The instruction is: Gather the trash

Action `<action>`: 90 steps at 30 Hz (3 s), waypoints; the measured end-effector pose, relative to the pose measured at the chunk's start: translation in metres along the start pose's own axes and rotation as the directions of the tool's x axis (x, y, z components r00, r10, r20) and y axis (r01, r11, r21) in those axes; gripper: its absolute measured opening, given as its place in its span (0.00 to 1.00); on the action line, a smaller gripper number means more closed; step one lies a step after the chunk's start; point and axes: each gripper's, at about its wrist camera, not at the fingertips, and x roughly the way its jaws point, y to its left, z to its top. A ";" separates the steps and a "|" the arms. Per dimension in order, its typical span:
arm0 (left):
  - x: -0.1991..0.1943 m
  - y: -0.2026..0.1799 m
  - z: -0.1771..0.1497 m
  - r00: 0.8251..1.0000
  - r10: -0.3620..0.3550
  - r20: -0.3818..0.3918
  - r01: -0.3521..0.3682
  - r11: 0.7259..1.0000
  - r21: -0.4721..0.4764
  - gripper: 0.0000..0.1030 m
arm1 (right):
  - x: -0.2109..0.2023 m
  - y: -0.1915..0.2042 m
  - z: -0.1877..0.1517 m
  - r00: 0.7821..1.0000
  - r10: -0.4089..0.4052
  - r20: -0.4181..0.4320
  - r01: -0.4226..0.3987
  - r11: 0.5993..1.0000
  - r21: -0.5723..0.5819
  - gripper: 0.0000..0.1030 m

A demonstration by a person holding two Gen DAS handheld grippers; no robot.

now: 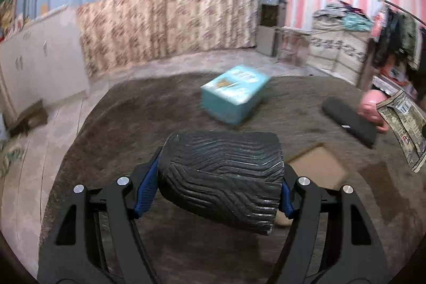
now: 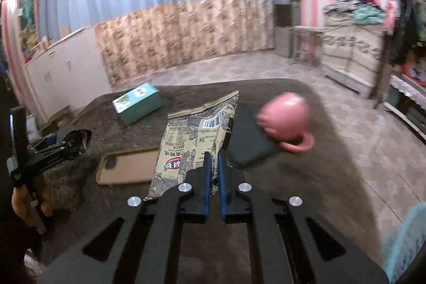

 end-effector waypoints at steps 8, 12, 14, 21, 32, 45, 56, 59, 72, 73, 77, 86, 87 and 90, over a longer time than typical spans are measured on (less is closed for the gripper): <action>-0.053 -0.104 0.009 0.975 -0.210 0.076 0.203 0.976 0.082 0.68 | -0.104 -0.083 -0.049 0.973 -0.223 0.058 0.213 0.965 0.152 0.06; -0.069 -0.157 0.009 0.951 -0.295 0.087 0.281 0.948 0.147 0.68 | -0.140 -0.126 -0.075 0.937 -0.346 0.050 0.323 0.913 0.250 0.06; -0.074 -0.180 0.008 0.940 -0.333 0.075 0.317 0.933 0.169 0.68 | -0.153 -0.143 -0.086 0.917 -0.395 0.045 0.368 0.886 0.284 0.06; -0.083 -0.263 -0.006 0.893 -0.449 0.020 0.431 0.868 0.247 0.68 | -0.191 -0.197 -0.117 0.869 -0.493 0.041 0.436 0.802 0.409 0.06; -0.086 -0.377 -0.023 0.808 -0.586 -0.060 0.569 0.751 0.336 0.68 | -0.213 -0.253 -0.157 0.797 -0.604 -0.011 0.524 0.681 0.512 0.06; -0.076 -0.509 -0.066 0.698 -0.688 -0.198 0.698 0.594 0.399 0.68 | -0.211 -0.297 -0.191 0.775 -0.627 -0.075 0.553 0.617 0.560 0.06; -0.062 -0.529 -0.057 0.720 -0.669 -0.185 0.681 0.629 0.374 0.89 | -0.198 -0.304 -0.191 0.791 -0.606 -0.088 0.545 0.631 0.552 0.06; -0.064 -0.505 -0.044 0.762 -0.636 -0.123 0.629 0.681 0.376 0.95 | -0.186 -0.302 -0.187 0.805 -0.587 -0.088 0.531 0.645 0.549 0.06; -0.086 -0.357 -0.005 0.901 -0.432 0.041 0.396 0.858 0.327 0.95 | -0.145 -0.293 -0.170 0.843 -0.531 -0.089 0.473 0.650 0.595 0.77; -0.089 -0.345 -0.002 0.907 -0.417 0.052 0.381 0.869 0.316 0.95 | -0.148 -0.287 -0.166 0.845 -0.529 -0.075 0.464 0.657 0.594 0.79; -0.103 -0.301 0.006 0.927 -0.365 0.087 0.330 0.903 0.277 0.95 | -0.157 -0.256 -0.149 0.835 -0.550 -0.029 0.473 0.690 0.548 0.90; -0.136 -0.208 0.000 0.961 -0.247 0.128 0.222 0.958 0.183 0.95 | -0.160 -0.179 -0.119 0.858 -0.511 0.056 0.444 0.790 0.423 0.96; -0.139 -0.200 -0.002 0.963 -0.238 0.128 0.215 0.961 0.172 0.95 | -0.159 -0.167 -0.116 0.863 -0.502 0.064 0.440 0.807 0.394 0.96; -0.147 -0.179 -0.010 0.967 -0.225 0.122 0.208 0.968 0.138 0.95 | -0.159 -0.139 -0.109 0.872 -0.482 0.087 0.434 0.842 0.321 0.96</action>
